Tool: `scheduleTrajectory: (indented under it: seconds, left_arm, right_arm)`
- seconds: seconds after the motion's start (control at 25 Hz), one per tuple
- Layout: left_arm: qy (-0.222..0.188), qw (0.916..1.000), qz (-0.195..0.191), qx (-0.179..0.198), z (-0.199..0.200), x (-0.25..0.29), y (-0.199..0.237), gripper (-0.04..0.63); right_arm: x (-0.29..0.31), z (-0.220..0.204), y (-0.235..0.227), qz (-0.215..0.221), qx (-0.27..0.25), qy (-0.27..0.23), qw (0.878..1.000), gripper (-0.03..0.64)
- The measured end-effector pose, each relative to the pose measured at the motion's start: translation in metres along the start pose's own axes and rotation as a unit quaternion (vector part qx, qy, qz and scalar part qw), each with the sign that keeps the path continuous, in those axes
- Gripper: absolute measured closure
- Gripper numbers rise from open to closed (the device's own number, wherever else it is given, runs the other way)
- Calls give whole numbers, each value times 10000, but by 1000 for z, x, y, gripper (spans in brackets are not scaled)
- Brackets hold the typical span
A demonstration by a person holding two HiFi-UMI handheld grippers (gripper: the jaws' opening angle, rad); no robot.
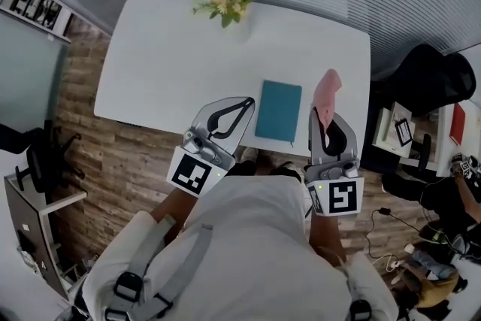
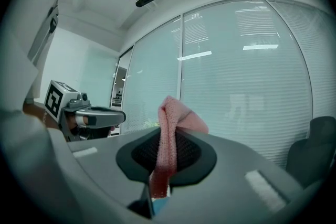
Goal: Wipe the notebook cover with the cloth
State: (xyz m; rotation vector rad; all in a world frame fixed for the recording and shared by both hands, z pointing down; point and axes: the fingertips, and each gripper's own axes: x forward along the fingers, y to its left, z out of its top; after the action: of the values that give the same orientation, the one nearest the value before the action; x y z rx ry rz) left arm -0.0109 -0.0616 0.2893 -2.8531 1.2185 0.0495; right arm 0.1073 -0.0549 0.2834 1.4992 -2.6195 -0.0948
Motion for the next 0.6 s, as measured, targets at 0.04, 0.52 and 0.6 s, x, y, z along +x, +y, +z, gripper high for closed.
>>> scheduleTrajectory:
  seconds: [0.04,0.52,0.6]
  left_arm:
    - [44,10000,-23,4,-5,1,4,594]
    - [888,9957,-250,127,-115,24,13,594]
    - [1098,9935,-280,79,-143,29,13,594]
  right_arm:
    - [4,-3,1,-1,-21,38,10000,588]
    - [43,-89,14,397,-981,1061,9887,590]
    - [53,-118,17,515,-1250,1306,9822,591]
